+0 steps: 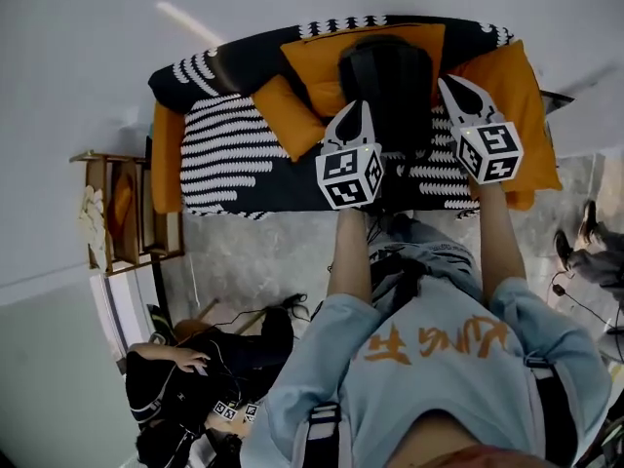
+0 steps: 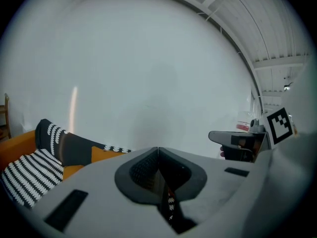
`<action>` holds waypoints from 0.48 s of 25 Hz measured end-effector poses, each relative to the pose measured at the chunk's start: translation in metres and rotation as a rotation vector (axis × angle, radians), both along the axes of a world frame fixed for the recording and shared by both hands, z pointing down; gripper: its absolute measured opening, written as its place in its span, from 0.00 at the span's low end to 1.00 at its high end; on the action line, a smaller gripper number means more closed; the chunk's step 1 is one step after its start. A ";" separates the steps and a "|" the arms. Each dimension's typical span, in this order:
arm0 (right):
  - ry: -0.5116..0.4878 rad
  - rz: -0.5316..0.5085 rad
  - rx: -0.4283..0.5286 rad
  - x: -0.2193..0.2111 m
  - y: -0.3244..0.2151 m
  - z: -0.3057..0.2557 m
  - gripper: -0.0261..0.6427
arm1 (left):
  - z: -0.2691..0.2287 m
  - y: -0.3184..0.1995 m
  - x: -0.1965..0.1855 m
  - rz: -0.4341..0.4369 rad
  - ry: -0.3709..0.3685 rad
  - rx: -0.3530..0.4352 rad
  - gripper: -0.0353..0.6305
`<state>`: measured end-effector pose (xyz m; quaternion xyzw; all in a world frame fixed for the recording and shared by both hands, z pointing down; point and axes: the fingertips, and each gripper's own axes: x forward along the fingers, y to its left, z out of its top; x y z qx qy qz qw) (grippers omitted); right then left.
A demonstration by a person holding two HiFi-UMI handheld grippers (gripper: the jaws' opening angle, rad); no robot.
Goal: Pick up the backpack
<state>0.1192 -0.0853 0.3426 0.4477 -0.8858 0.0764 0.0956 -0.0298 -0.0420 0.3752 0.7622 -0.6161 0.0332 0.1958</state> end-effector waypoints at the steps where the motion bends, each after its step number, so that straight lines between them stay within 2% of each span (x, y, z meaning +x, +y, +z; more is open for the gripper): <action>1: 0.007 -0.013 -0.005 -0.001 -0.005 0.006 0.09 | 0.005 -0.006 0.001 -0.005 -0.001 -0.014 0.09; 7: 0.009 -0.031 -0.113 -0.024 -0.027 0.045 0.09 | 0.039 -0.030 -0.019 -0.010 0.010 -0.113 0.09; 12: 0.037 -0.006 -0.214 -0.020 -0.046 0.091 0.09 | 0.094 -0.061 -0.021 0.016 0.047 -0.219 0.09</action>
